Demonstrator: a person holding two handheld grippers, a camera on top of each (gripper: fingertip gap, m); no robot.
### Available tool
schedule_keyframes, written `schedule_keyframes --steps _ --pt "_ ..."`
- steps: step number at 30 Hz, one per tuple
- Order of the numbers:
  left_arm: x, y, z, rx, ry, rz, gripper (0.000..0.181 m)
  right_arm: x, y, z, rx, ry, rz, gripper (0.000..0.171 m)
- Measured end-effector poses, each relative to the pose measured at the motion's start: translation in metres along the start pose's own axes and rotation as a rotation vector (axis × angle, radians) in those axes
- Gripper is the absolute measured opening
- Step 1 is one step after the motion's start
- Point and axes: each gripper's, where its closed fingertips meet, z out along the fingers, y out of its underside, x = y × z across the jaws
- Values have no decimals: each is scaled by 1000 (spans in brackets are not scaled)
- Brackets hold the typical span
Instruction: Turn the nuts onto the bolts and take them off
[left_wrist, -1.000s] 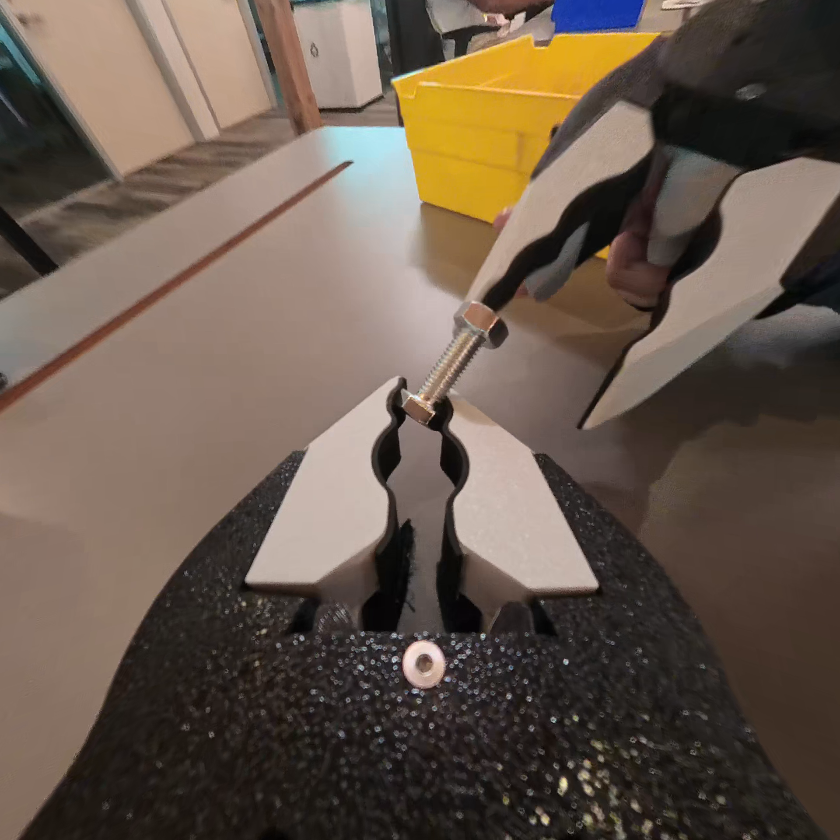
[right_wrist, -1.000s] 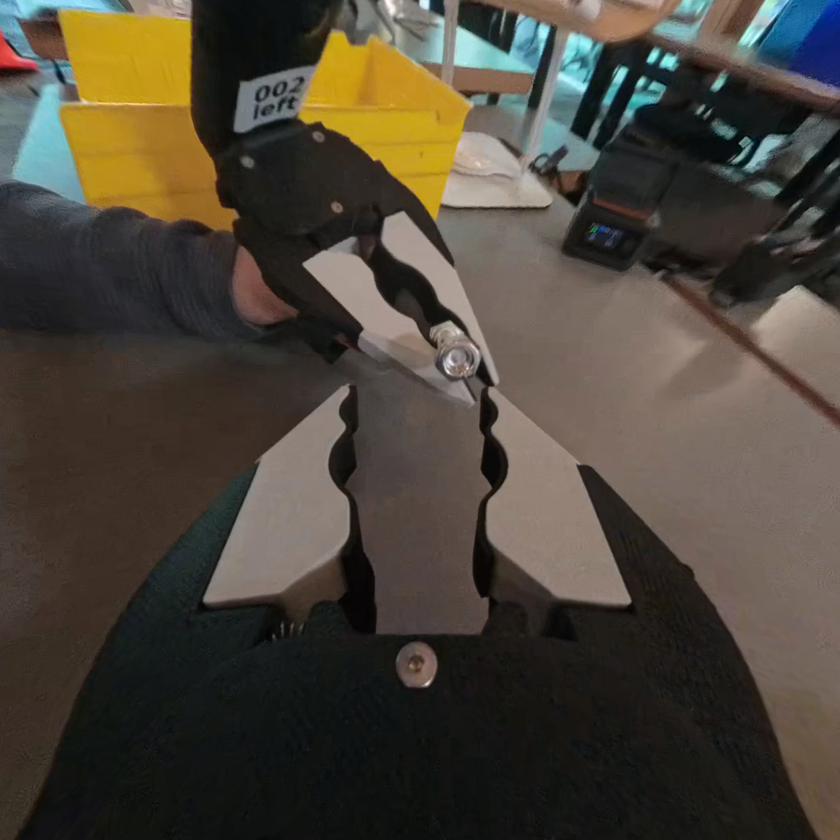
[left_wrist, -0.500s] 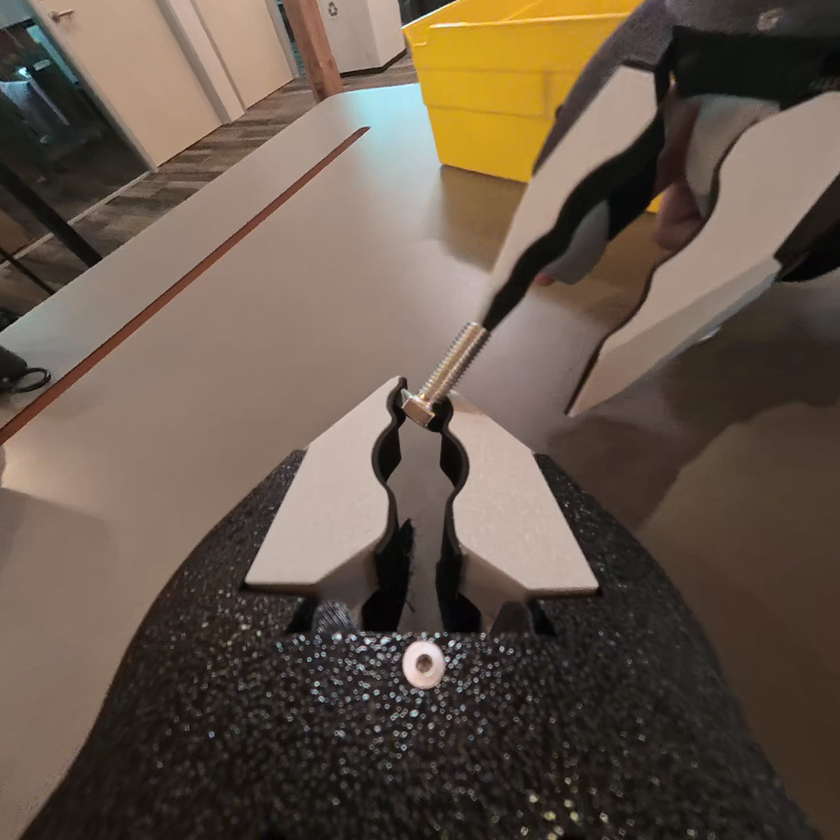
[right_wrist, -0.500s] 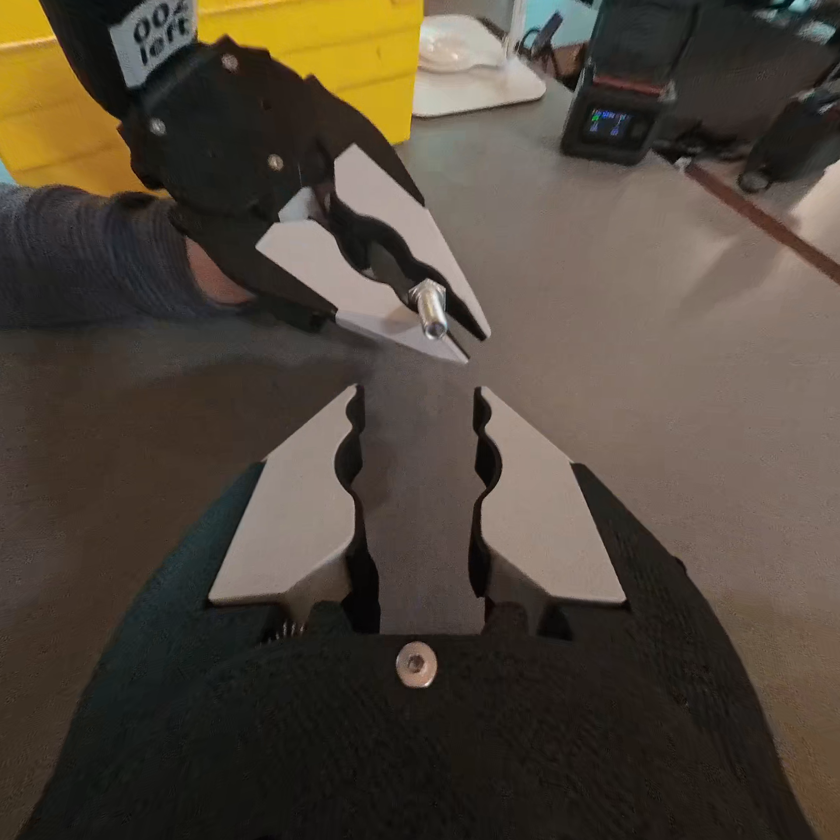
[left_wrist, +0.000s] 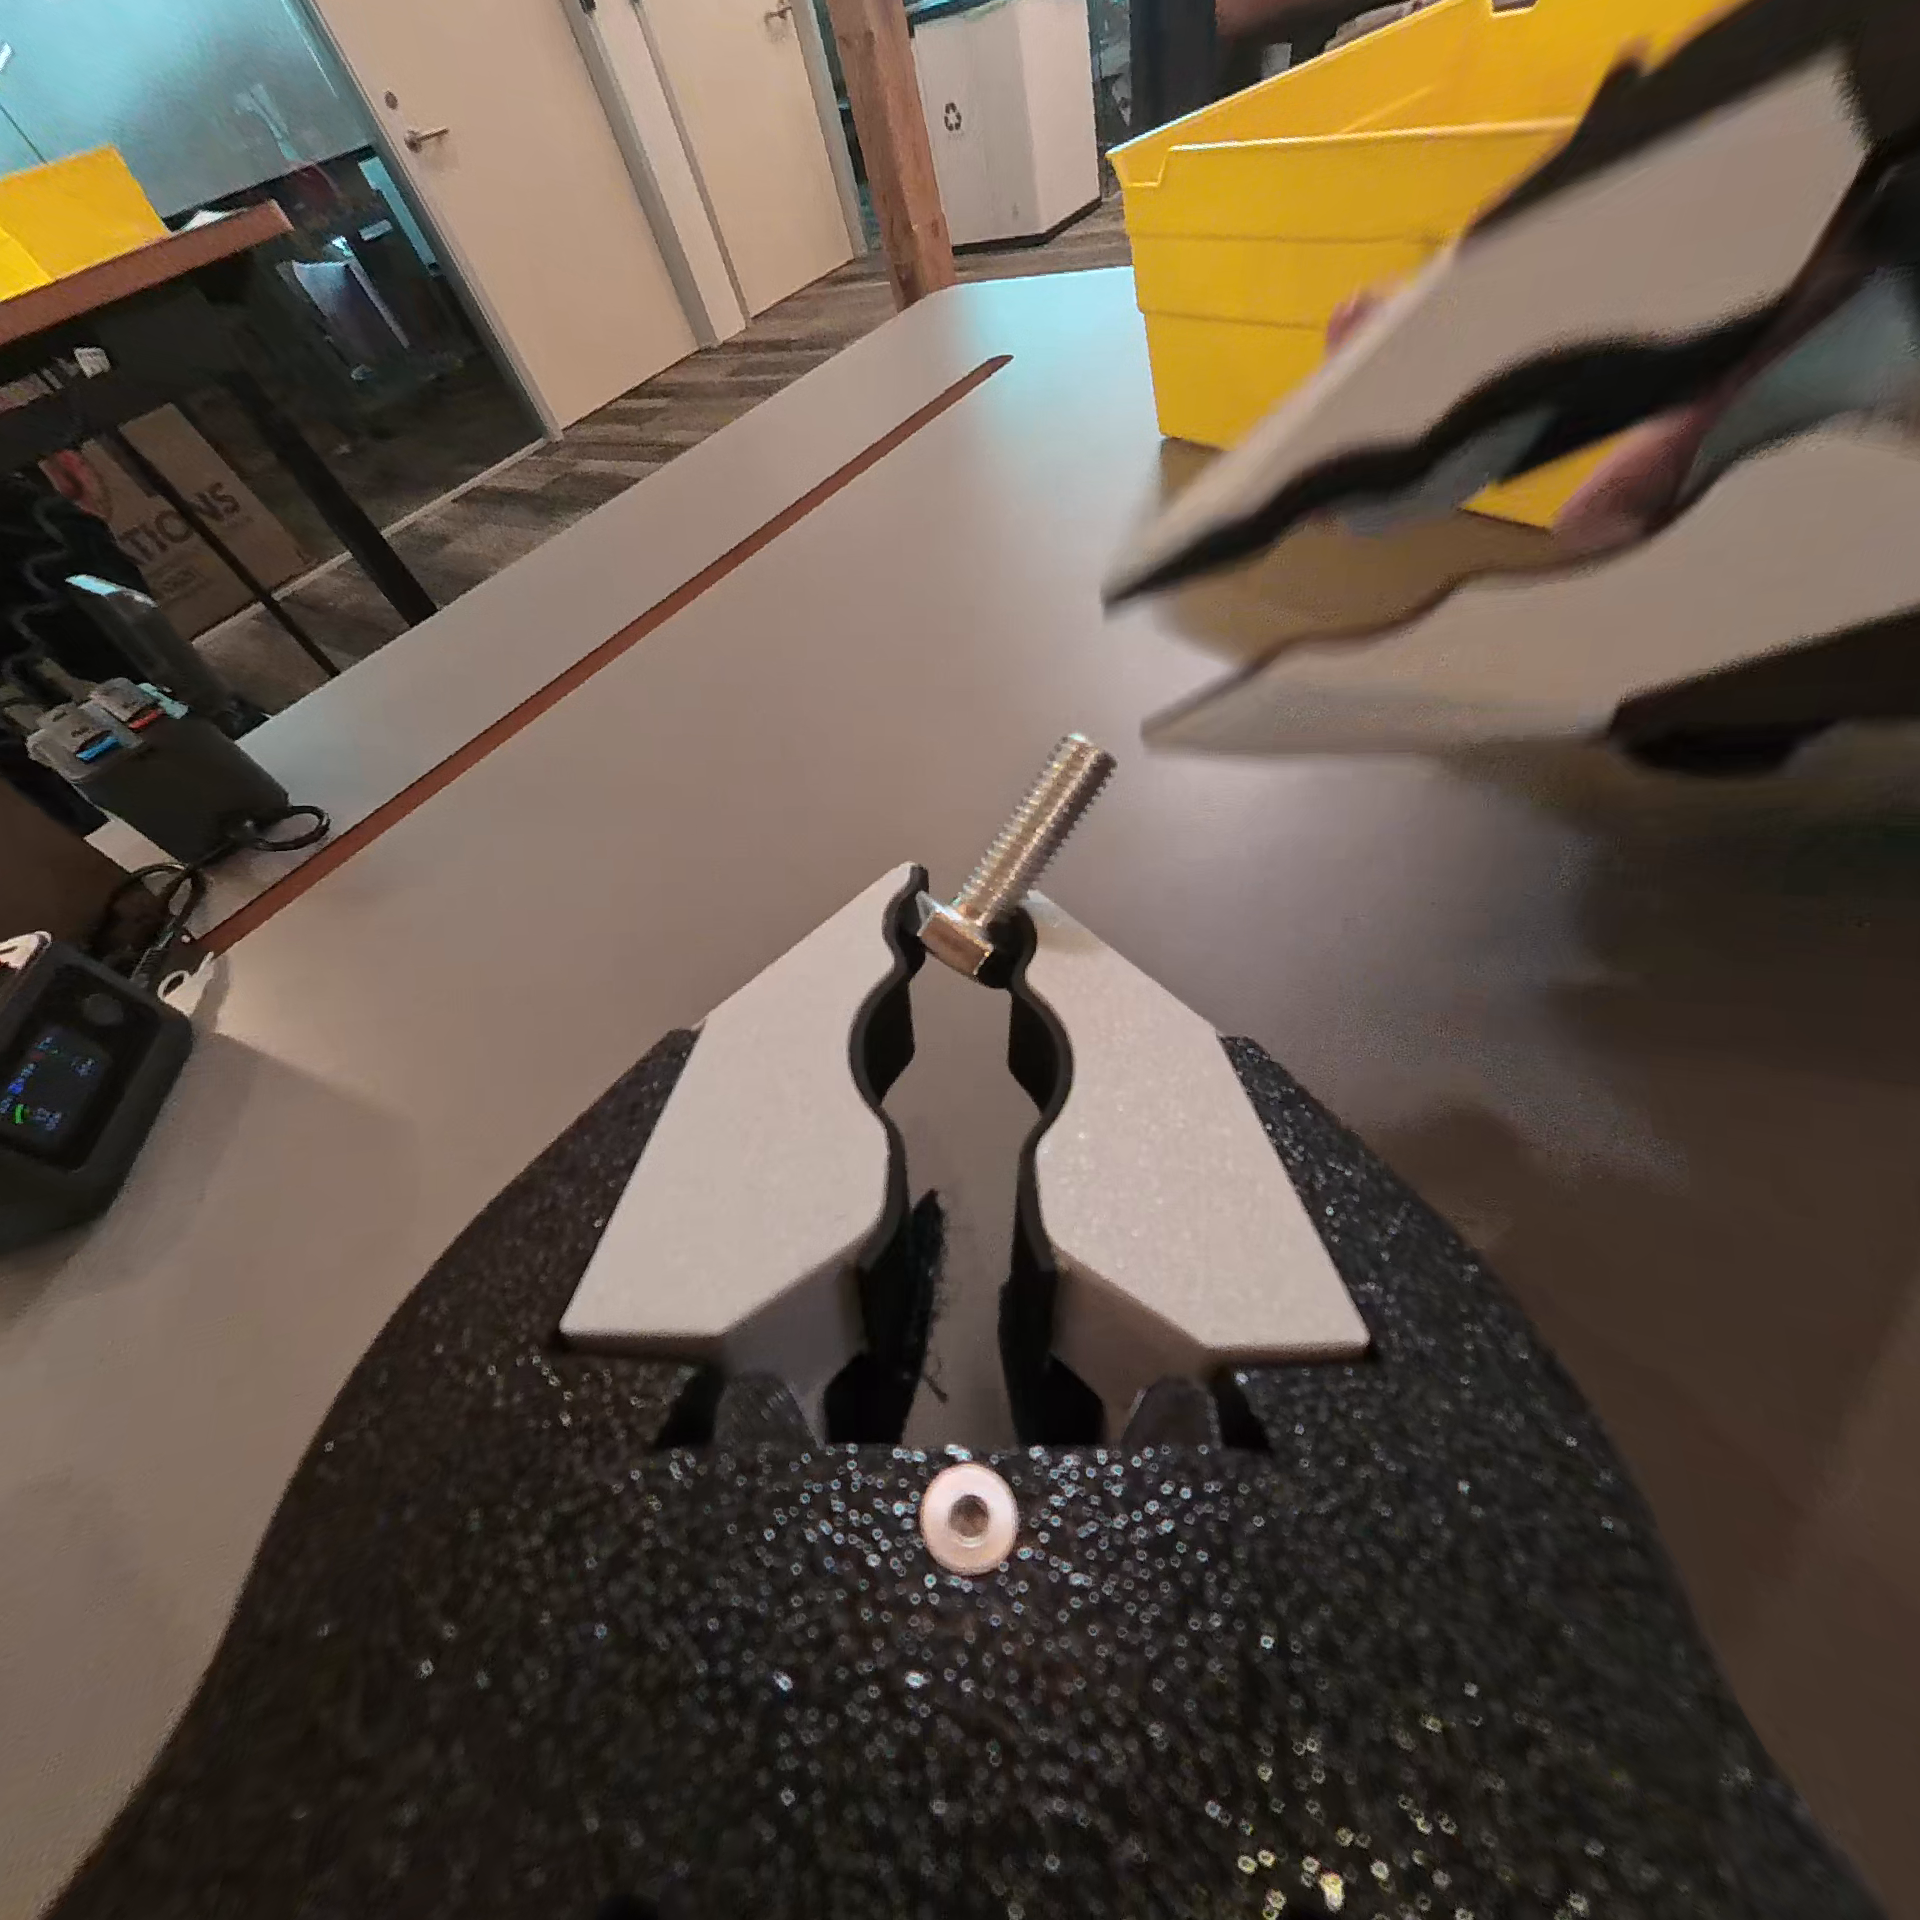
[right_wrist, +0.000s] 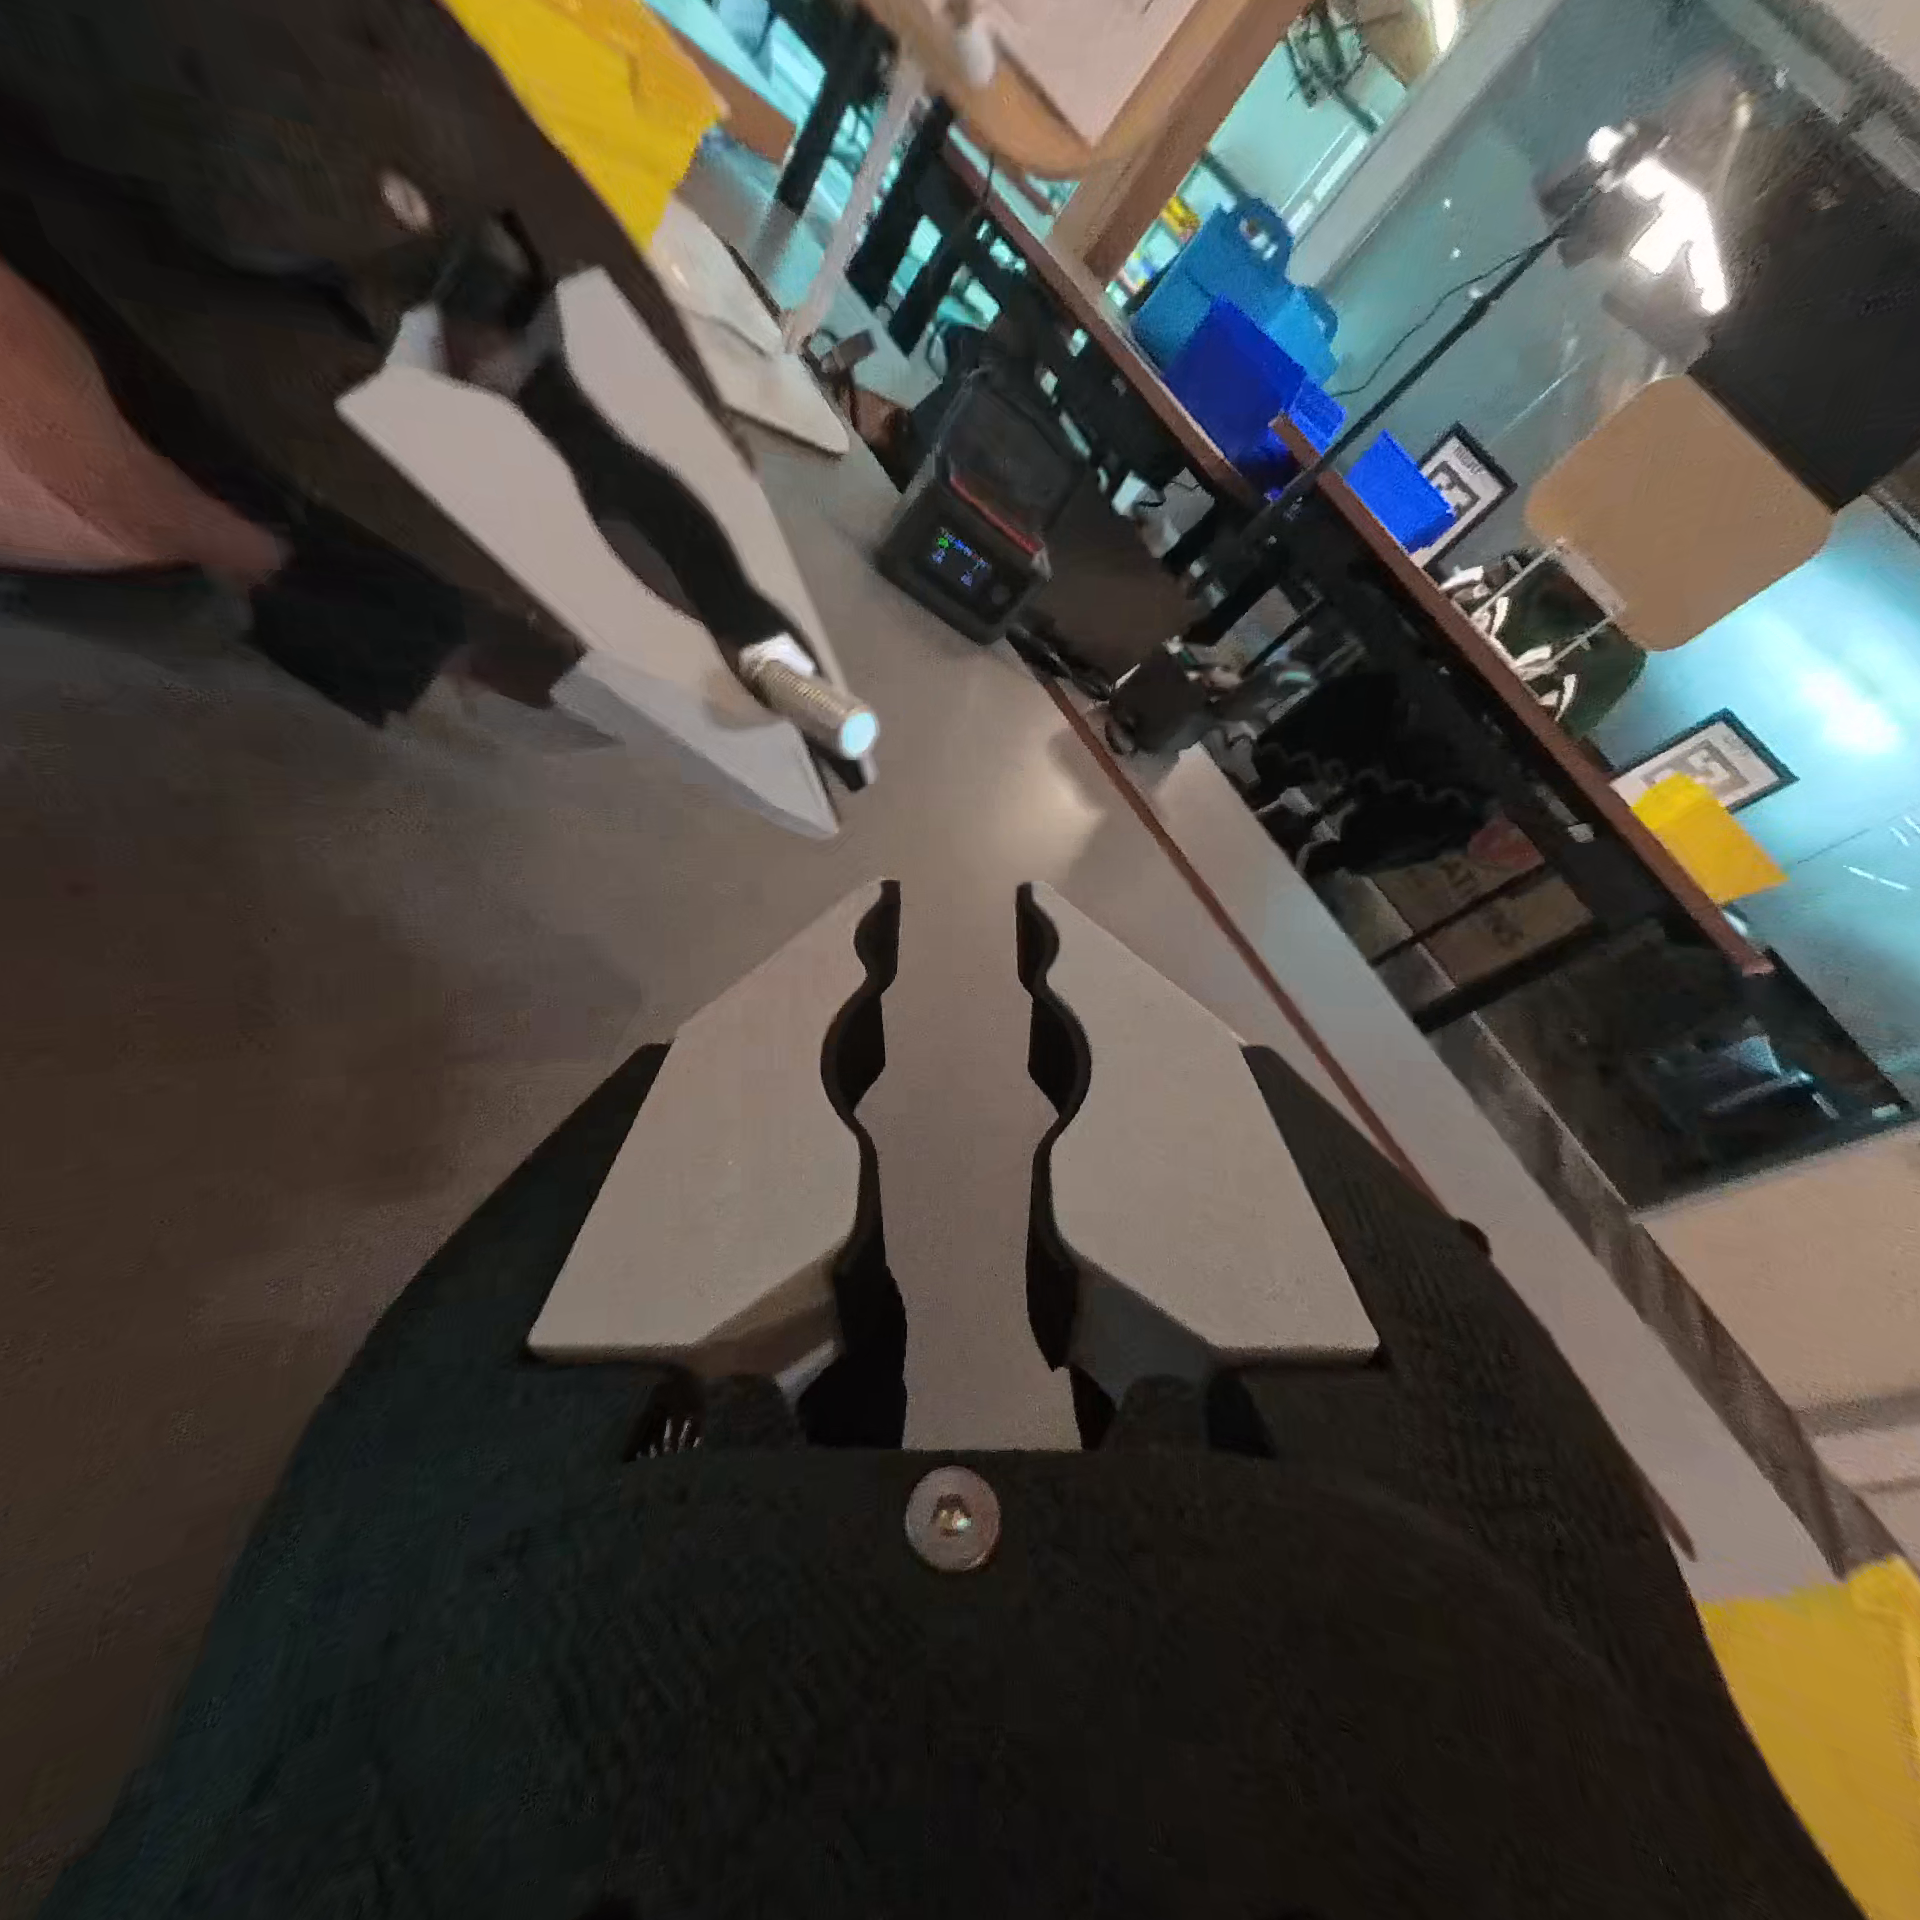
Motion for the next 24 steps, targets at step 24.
schedule_keyframes --steps 24 --pt "7 -17 -10 127 79 -43 11 -68 84 -193 -329 -225 528 28"
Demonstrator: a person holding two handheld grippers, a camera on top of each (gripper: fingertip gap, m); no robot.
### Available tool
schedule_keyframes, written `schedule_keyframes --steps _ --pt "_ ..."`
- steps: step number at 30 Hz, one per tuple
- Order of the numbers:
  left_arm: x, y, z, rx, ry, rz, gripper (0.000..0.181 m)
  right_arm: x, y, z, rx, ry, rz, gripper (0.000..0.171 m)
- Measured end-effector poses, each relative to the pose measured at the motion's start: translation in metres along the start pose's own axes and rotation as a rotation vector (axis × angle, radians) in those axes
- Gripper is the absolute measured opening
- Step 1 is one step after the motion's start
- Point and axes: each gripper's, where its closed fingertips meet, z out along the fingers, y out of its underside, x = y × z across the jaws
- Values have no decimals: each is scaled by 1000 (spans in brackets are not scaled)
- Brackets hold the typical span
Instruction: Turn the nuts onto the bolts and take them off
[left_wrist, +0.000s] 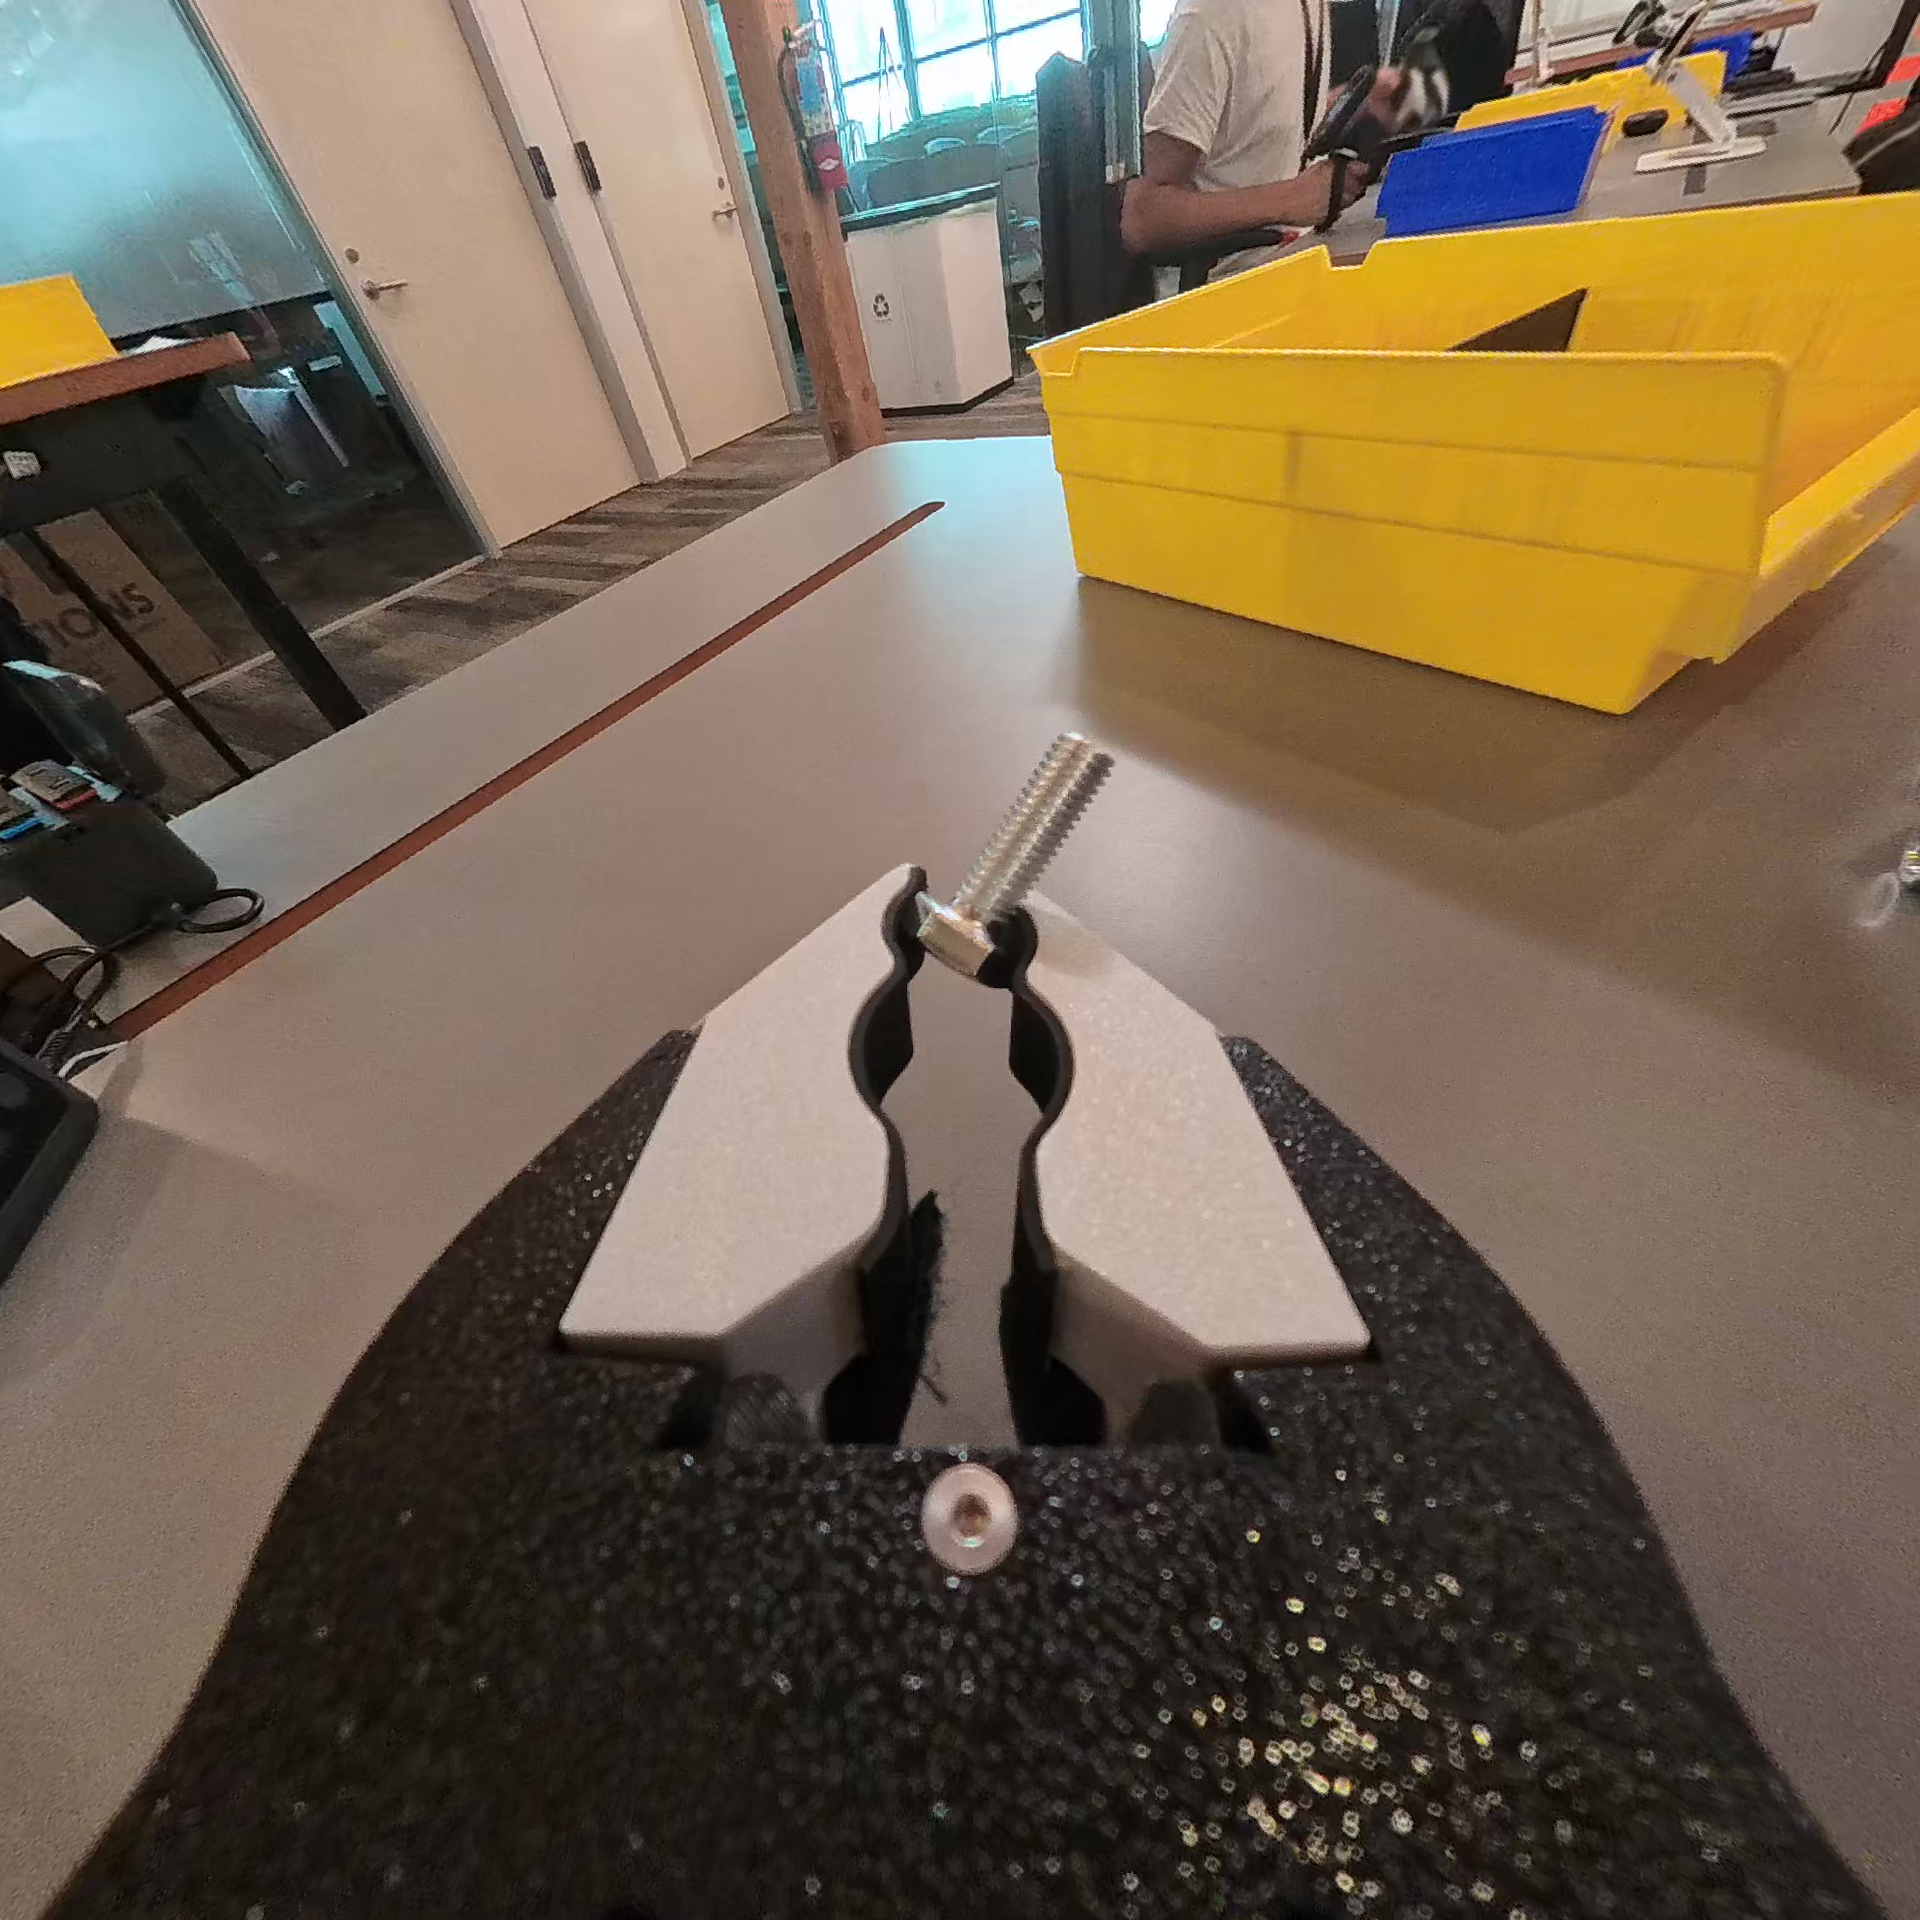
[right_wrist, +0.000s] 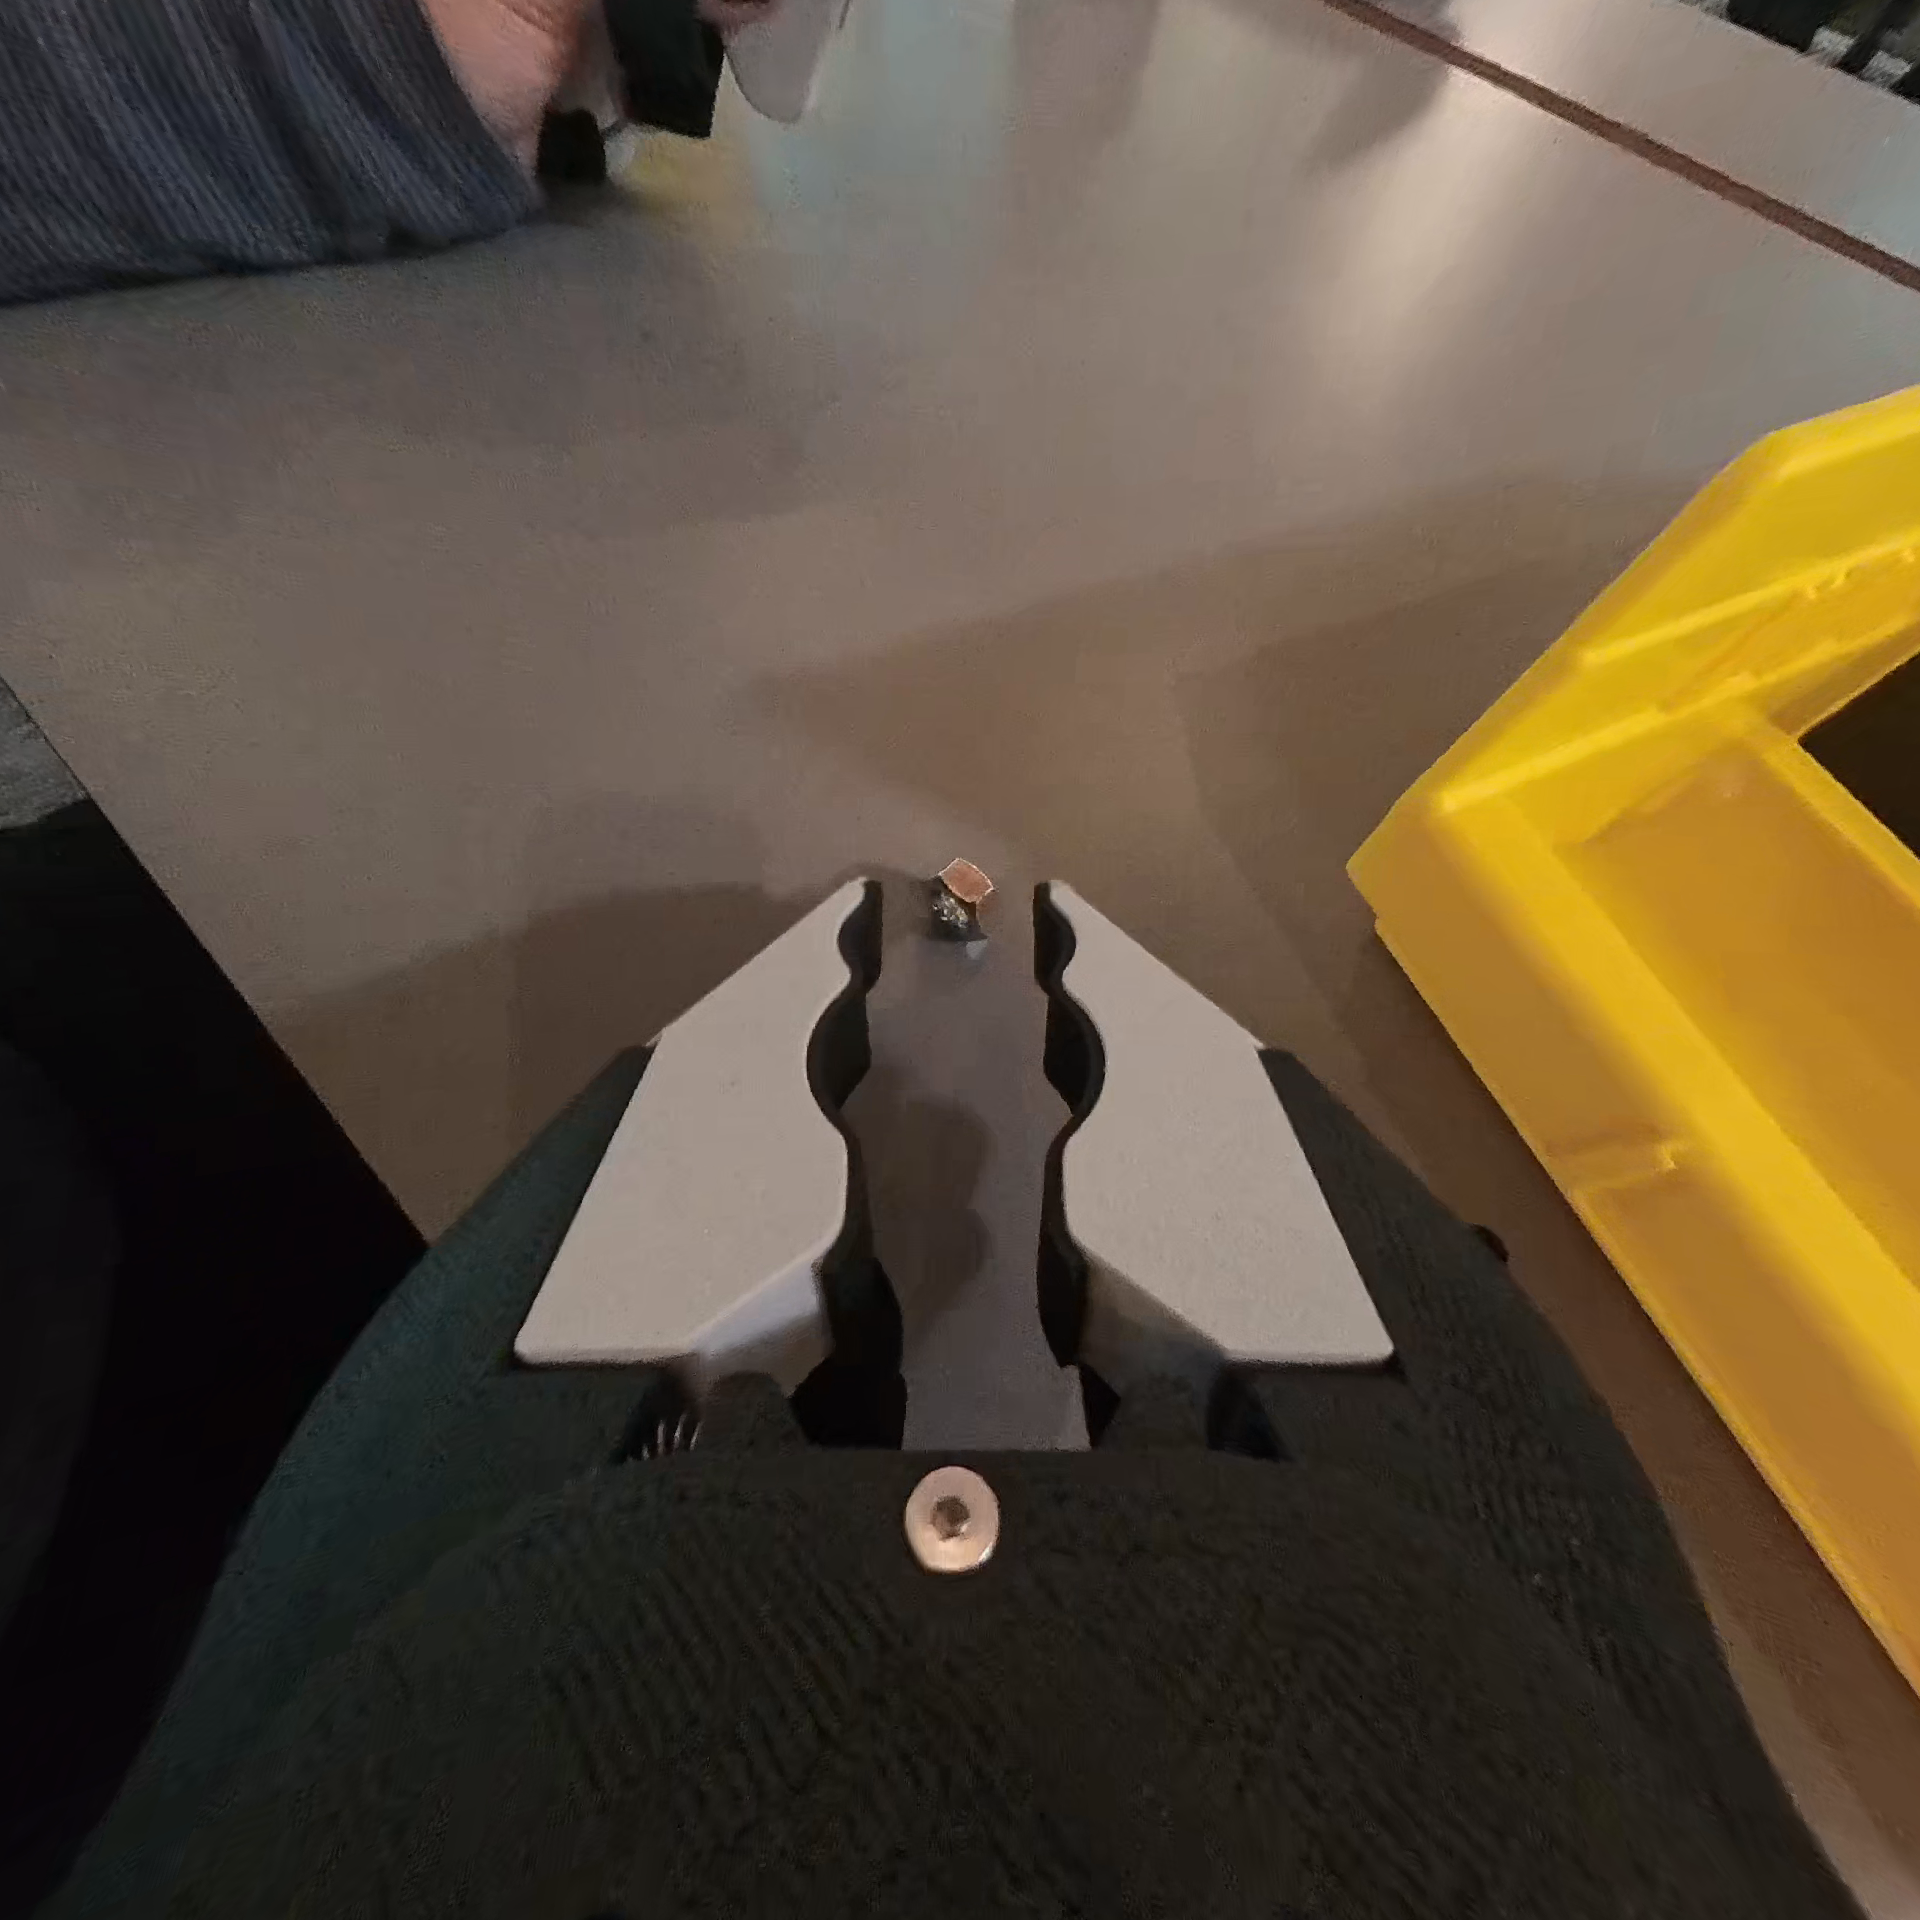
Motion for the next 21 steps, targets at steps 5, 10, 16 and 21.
schedule_keyframes --steps 5,10,16,21 --pt "1 -1 -1 7 9 -12 11 1 7 10 -67 -56 -45 23" --pt "2 -2 -2 11 14 -18 11 -1 -5 4 -16 -69 -45 7" --pt "3 -2 -1 14 22 -23 11 75 -67 -64 213 362 -48 6" --pt "11 -7 -1 40 55 -31 11 143 -16 -76 -165 511 0 7"
